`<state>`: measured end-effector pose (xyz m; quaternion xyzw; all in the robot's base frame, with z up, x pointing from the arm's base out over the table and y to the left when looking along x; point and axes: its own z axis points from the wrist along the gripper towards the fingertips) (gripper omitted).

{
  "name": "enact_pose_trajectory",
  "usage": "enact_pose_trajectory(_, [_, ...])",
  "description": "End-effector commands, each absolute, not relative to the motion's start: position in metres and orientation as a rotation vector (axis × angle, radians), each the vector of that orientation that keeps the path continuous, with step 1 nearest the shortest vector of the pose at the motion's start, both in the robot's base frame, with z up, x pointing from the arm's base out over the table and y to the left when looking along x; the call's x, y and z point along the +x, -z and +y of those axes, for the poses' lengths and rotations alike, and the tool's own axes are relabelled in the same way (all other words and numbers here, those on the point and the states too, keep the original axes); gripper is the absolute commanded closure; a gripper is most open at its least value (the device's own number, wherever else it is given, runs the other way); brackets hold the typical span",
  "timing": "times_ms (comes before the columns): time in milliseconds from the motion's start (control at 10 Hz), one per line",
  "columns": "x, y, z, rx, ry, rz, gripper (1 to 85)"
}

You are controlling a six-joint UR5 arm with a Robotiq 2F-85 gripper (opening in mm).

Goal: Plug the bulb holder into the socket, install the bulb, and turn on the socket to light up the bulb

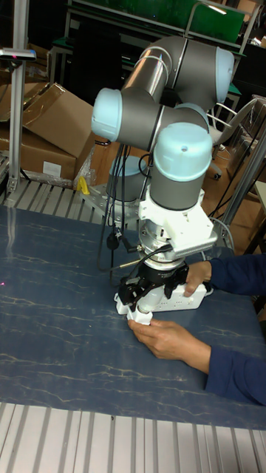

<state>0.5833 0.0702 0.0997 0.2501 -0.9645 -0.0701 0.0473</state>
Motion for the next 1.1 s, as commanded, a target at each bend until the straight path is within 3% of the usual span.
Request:
enact_pose_trajectory(0, [0.597,-0.112,0.075,0.799,0.159,-2.951,13.7])
enact_pose_trajectory(300, [0.594,-0.116,0.095,0.741,0.265,-2.963,0.7])
enact_pose_trajectory(400, [0.594,-0.116,0.097,0.731,0.276,-2.968,0.7])
enact_pose_trajectory(800, [0.608,-0.116,0.073,1.22,0.047,-2.899,4.0])
enact_pose_trajectory(1000, [0.593,-0.124,0.082,1.23,0.08,-2.839,5.0])
